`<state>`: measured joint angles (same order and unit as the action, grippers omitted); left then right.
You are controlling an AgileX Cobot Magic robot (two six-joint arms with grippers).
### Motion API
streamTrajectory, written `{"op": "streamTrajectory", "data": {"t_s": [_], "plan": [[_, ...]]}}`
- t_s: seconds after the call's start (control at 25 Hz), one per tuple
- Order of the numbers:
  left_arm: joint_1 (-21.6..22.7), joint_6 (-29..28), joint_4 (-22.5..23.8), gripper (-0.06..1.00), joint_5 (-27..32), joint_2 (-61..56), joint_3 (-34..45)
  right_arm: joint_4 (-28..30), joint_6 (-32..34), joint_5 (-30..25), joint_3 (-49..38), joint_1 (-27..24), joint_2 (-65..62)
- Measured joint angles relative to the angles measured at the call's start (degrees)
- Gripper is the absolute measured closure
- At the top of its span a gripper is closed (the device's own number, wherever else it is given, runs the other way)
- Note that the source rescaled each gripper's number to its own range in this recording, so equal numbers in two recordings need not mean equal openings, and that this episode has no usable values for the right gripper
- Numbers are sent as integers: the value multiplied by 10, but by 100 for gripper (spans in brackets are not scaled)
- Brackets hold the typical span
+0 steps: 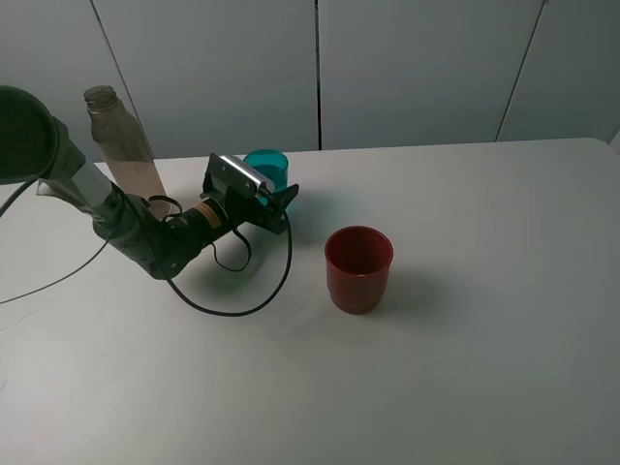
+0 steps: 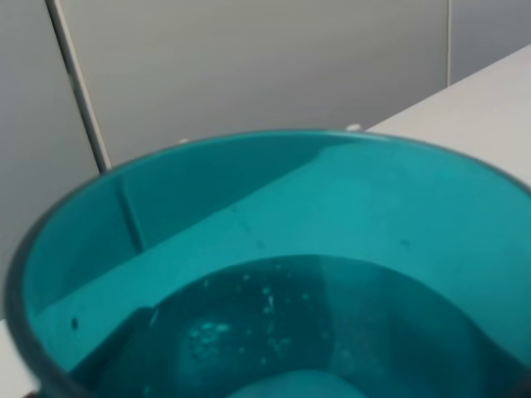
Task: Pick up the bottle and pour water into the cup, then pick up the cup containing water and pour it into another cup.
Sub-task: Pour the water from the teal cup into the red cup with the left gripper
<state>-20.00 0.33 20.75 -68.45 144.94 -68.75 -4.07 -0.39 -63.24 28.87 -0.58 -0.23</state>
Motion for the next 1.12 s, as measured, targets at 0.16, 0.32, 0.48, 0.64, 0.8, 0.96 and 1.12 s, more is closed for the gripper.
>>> {"op": "streamTrajectory", "data": {"t_s": [0.16, 0.32, 0.48, 0.64, 0.8, 0.96, 1.12], "plan": [[0, 0, 4, 86, 6, -23, 14, 0, 0, 0, 0, 0, 0], [0, 0, 4, 86, 6, -48, 32, 0, 4, 0, 0, 0, 0], [0, 3, 4, 86, 6, -70, 58, 0, 4, 0, 0, 0, 0], [0, 13, 6, 86, 6, -103, 93, 0, 4, 0, 0, 0, 0], [0, 20, 8, 86, 6, -138, 131, 0, 4, 0, 0, 0, 0], [0, 32, 15, 86, 6, -174, 162, 0, 4, 0, 0, 0, 0], [0, 45, 35, 87, 6, -209, 188, 0, 4, 0, 0, 0, 0]]}}
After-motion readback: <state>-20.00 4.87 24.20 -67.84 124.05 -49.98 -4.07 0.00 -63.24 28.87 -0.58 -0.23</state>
